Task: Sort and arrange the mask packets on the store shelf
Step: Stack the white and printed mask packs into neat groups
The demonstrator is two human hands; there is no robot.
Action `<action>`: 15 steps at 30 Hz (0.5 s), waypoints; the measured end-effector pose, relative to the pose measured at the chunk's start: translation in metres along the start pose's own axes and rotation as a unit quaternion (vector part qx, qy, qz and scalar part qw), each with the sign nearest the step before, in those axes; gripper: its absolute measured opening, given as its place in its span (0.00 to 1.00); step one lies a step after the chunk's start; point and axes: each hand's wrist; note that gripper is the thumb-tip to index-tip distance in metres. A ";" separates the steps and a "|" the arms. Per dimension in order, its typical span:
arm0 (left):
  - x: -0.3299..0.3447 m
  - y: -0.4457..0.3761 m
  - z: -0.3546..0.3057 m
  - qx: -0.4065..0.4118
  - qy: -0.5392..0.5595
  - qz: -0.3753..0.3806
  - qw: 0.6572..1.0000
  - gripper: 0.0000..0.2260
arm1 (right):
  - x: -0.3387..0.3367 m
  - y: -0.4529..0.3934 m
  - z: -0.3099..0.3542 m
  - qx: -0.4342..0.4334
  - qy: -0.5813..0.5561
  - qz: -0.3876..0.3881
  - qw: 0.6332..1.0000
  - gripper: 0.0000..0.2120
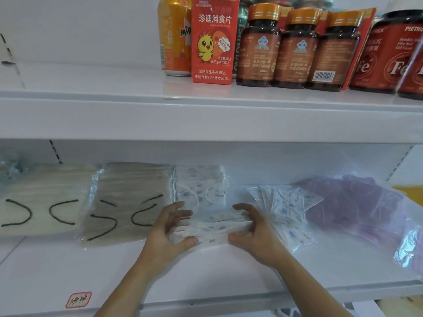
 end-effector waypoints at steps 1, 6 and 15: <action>-0.002 -0.001 0.001 -0.006 -0.016 -0.003 1.000 0.34 | 0.002 0.000 -0.001 0.004 -0.002 0.003 1.000 0.31; 0.004 -0.004 -0.008 -0.016 -0.017 -0.028 0.999 0.22 | 0.005 -0.008 0.005 0.027 -0.029 -0.016 0.999 0.29; 0.004 0.004 -0.004 -0.012 -0.034 0.002 0.999 0.38 | 0.004 0.000 0.014 -0.018 -0.037 -0.001 0.999 0.37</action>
Point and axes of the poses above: each hand's wrist, its own y-axis away from the middle knuckle, its own x-axis out of the palm, z = x × y, and after that the axes turned 3 degrees about -x, right-handed
